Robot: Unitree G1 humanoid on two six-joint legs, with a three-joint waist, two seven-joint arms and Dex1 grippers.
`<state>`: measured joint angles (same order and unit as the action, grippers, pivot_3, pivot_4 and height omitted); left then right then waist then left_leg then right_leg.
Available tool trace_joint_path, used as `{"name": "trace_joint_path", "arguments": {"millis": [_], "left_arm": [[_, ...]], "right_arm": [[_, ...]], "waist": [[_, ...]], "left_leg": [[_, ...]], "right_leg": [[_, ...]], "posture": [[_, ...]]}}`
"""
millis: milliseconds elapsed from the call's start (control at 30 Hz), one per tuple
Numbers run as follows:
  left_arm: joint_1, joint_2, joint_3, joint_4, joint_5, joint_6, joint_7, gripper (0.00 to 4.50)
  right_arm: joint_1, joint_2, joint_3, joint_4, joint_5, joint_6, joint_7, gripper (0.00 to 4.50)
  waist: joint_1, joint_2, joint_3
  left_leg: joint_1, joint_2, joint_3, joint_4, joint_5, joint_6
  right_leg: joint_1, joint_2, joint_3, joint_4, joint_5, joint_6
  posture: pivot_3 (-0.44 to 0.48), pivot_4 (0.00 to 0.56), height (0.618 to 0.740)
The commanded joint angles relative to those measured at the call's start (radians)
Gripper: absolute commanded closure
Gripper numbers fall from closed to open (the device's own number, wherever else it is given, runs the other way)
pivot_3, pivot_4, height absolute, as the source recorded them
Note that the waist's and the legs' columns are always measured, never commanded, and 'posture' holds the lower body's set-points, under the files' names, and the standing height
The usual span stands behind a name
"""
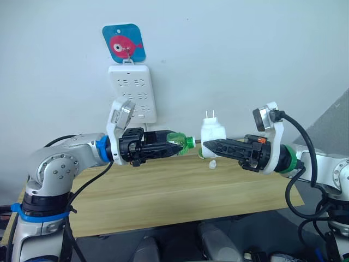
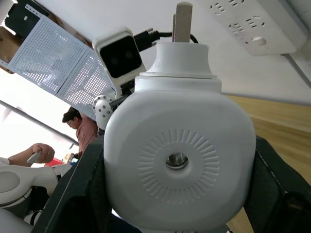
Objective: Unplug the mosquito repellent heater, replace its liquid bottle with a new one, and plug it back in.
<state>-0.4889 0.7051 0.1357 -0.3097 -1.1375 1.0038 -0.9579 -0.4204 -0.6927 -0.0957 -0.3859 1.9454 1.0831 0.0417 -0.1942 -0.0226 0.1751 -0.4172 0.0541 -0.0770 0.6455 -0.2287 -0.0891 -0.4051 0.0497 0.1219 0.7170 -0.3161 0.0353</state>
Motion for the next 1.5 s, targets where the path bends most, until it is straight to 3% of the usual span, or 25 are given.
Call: {"name": "trace_joint_path", "arguments": {"millis": [33,933,1500], "left_arm": [[-0.030,-0.008,0.001,-0.031,-0.034,0.011,0.008,2.15],[-0.008,0.050,-0.003,0.007,0.017,0.025,-0.088,2.16],[0.005,0.030,0.000,0.006,0.008,0.032,-0.093,2.16]], "right_arm": [[-0.004,-0.022,0.010,-0.040,0.027,-0.033,0.025,1.50],[0.040,-0.071,0.007,-0.011,0.027,-0.074,0.082,1.50],[0.049,-0.064,0.017,-0.021,0.027,-0.077,0.106,1.50]], "waist": [[0.000,0.000,-0.002],[-0.001,0.001,-0.017],[-0.001,0.001,-0.017]], "left_leg": [[0.000,0.000,0.000,0.000,0.000,0.000],[0.000,0.000,0.000,0.000,0.000,0.000],[0.000,0.000,0.000,0.000,0.000,0.001]], "right_leg": [[0.000,0.000,0.000,0.000,0.000,0.000],[0.000,0.000,0.000,0.000,0.000,0.000],[0.000,0.000,0.000,0.001,0.000,0.000]], "posture": [[-0.187,0.073,0.729],[-0.193,0.080,0.729],[-0.189,0.084,0.729]]}}
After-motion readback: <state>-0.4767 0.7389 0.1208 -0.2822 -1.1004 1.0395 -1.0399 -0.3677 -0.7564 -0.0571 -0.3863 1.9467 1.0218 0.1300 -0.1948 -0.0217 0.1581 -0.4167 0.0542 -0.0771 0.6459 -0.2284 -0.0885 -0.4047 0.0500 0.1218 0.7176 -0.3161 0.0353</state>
